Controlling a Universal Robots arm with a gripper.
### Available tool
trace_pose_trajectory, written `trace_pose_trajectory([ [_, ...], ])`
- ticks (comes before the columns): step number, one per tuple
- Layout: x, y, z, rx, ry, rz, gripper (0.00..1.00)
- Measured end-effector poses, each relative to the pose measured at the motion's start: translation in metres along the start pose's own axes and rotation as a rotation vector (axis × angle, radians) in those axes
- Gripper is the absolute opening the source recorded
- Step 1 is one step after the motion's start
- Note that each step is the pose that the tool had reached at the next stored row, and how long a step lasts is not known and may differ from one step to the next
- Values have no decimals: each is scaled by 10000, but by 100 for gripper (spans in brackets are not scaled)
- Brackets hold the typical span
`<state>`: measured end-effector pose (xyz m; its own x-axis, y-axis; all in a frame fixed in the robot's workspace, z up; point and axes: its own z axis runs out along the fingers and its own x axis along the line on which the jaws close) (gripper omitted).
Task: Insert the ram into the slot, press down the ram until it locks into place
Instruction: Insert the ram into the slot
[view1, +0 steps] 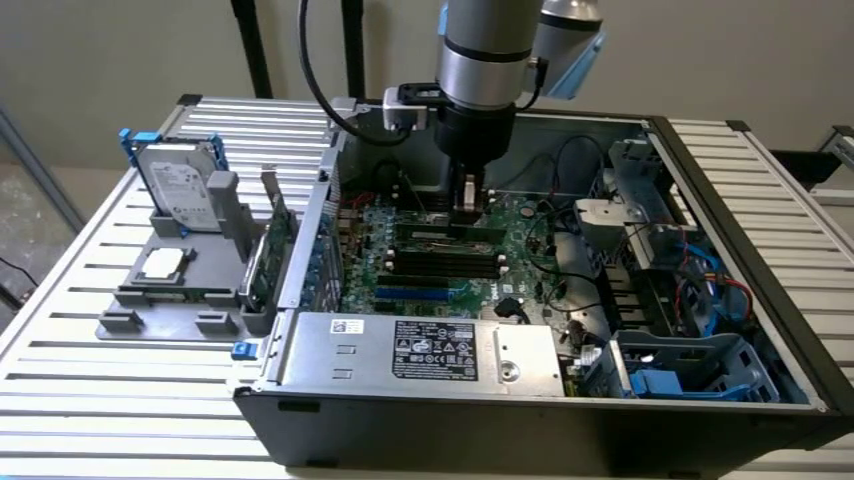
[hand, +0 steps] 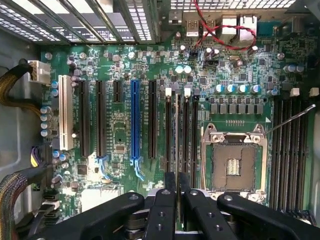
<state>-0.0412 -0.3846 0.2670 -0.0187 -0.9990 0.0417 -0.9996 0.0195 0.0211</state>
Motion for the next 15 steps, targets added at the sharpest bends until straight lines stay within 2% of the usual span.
trace_pose_trajectory([
  [4,-3,-1,60,5,123,3,13],
  [10,-9,-3,130,9,405,9,13],
  [15,-17,-4,185,11,495,10,13],
])
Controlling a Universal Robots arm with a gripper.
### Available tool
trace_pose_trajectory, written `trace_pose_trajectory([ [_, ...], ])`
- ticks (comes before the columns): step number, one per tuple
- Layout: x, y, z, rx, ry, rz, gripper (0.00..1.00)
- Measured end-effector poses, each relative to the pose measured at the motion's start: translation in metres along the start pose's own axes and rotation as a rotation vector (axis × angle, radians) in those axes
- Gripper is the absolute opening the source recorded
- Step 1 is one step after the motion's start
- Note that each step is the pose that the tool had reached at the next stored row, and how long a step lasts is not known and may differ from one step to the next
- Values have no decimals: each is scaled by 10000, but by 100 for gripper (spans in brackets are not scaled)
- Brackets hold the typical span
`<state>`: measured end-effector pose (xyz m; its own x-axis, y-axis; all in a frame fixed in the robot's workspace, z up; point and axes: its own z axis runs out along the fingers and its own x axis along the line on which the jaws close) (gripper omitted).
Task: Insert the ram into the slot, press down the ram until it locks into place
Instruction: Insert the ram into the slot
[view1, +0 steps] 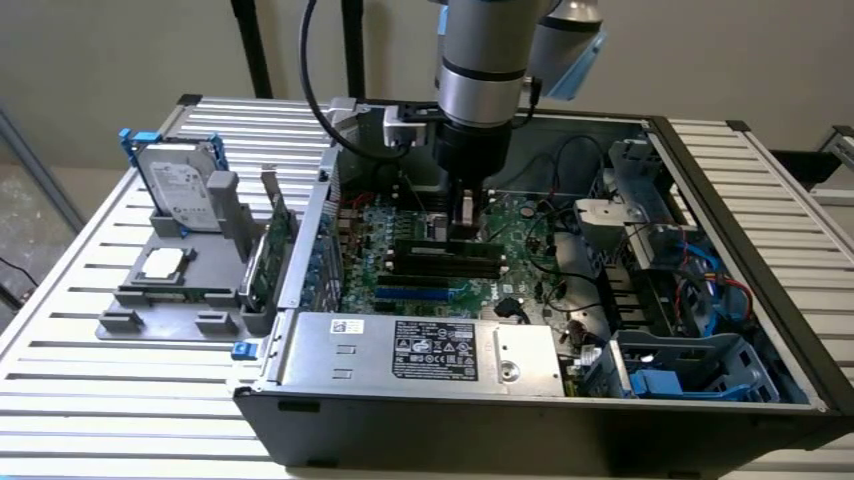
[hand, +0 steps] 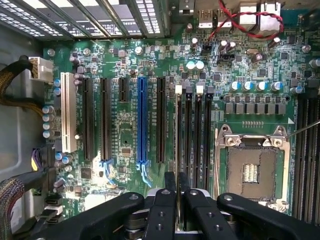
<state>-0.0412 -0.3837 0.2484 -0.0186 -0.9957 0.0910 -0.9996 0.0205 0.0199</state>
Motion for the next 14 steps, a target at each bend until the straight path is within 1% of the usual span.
trace_pose_trajectory([
  [3,-8,0,26,1,38,1,13],
  [5,-16,-1,39,1,48,1,13],
  [11,-32,-1,73,11,53,2,13],
  [14,-35,-1,92,32,52,4,13],
])
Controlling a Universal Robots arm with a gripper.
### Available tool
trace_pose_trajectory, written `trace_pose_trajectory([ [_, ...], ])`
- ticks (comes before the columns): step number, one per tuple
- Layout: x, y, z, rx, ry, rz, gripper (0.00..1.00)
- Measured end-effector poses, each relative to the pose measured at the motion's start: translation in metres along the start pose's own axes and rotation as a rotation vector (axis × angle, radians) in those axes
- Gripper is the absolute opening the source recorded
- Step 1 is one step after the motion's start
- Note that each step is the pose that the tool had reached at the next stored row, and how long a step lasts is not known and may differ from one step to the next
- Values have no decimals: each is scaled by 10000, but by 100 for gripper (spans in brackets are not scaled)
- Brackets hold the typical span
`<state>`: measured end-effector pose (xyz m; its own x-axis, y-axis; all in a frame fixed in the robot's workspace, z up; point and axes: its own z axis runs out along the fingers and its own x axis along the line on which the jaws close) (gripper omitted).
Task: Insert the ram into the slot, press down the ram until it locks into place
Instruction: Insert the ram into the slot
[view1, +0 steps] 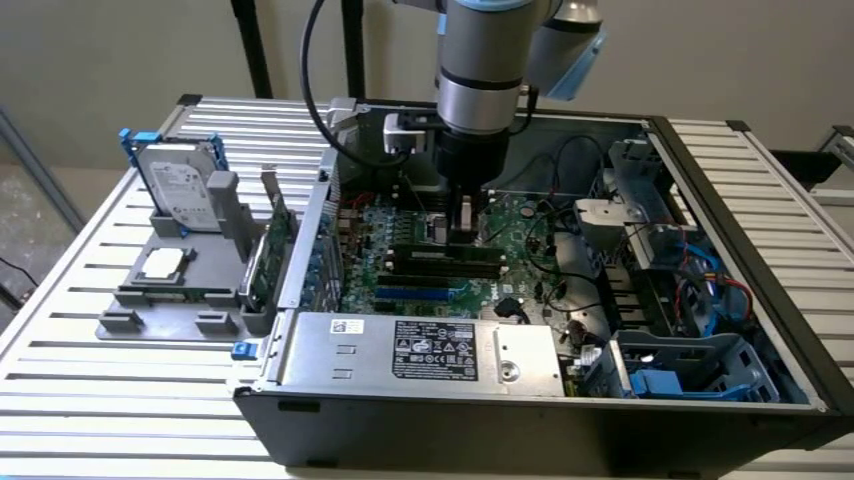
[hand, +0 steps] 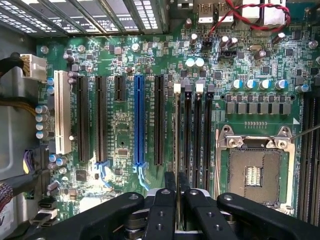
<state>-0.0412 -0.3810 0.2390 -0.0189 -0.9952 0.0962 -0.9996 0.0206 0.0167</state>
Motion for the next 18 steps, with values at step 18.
trace_pose_trajectory([
  [18,-16,20,83,134,-1,13,13],
])
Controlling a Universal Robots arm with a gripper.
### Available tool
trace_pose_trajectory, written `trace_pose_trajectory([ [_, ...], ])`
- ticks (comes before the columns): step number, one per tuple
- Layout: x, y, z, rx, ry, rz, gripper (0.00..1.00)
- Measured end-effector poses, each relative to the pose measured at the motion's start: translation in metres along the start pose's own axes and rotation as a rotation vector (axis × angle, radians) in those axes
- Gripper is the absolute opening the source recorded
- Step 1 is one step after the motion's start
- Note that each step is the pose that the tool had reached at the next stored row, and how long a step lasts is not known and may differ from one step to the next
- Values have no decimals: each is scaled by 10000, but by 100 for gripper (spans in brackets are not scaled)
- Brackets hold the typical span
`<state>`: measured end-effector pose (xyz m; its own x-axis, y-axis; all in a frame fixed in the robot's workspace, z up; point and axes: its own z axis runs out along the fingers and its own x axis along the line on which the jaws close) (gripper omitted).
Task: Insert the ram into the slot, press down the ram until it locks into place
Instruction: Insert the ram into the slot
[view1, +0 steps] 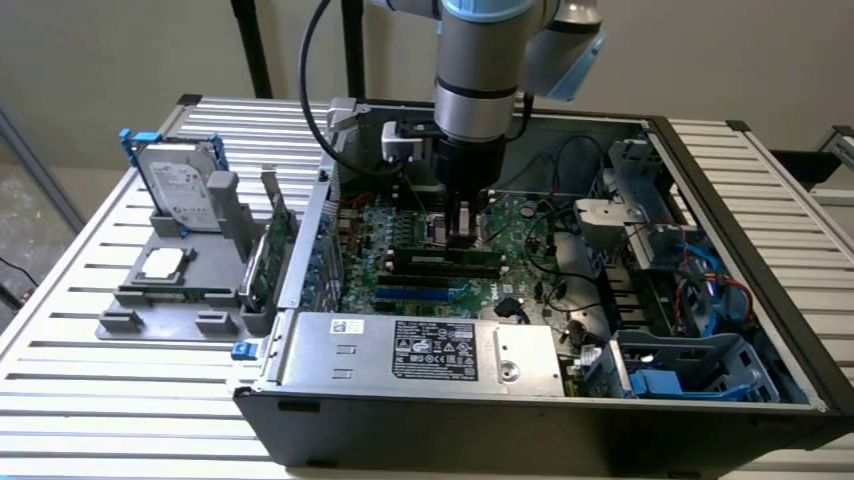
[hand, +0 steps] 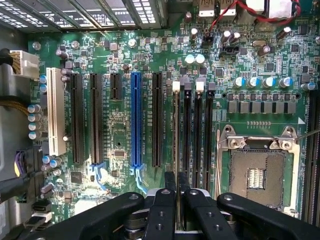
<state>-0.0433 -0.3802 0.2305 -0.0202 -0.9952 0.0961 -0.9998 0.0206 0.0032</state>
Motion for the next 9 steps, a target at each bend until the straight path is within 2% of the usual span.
trace_pose_trajectory([
  [9,-8,2,38,16,0,2,13],
])
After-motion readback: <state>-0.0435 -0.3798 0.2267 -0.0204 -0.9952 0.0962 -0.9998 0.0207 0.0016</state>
